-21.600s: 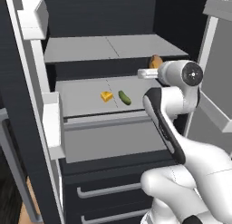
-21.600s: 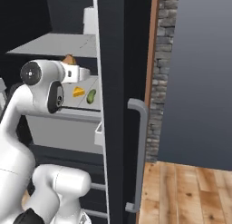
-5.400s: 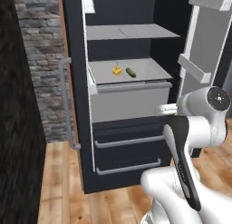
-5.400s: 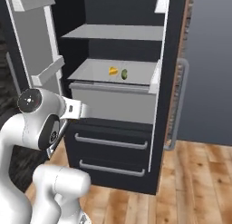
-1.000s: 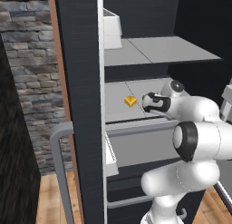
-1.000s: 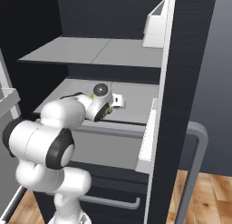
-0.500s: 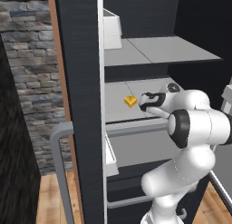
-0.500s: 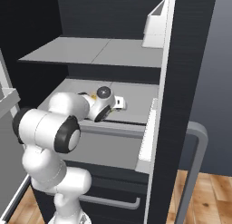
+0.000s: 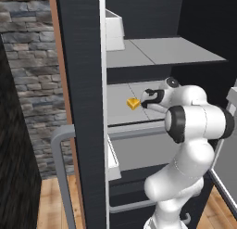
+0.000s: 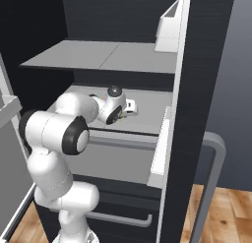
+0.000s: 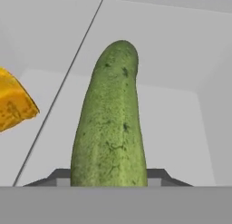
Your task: Take the cheese, chicken drumstick, and cucumber from the fridge and place them on the plate on the dining counter to create an appetizer plate.
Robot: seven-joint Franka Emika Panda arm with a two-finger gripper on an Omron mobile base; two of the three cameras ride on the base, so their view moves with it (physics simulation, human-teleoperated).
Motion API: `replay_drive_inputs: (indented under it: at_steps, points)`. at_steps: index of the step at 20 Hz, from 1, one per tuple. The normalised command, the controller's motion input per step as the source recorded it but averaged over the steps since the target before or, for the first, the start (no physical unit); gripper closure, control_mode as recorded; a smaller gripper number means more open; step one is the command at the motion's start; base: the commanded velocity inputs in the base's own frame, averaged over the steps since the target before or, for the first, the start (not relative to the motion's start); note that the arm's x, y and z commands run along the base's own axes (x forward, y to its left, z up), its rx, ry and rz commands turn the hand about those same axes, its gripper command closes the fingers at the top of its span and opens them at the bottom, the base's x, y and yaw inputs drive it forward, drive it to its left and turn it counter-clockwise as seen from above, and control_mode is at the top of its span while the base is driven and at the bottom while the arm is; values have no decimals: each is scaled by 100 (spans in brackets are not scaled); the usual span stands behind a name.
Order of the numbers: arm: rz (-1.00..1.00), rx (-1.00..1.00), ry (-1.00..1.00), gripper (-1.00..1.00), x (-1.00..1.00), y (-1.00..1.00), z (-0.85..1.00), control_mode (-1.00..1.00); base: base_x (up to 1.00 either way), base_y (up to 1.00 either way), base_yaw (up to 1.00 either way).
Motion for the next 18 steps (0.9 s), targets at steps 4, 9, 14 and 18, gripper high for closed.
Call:
replay_drive_inputs:
  at_steps: [4, 9, 14, 18]
  points:
    - [1, -5, 0, 100, -69, 0, -78, -100, 0, 0, 0]
    - [1, 0, -3, 100, -100, 0, -15, -100, 0, 0, 0]
    - [4, -2, -5, 100, -100, 0, 66, -100, 0, 0, 0]
    - [6, -7, 0, 100, -100, 0, 100, -100, 0, 0, 0]
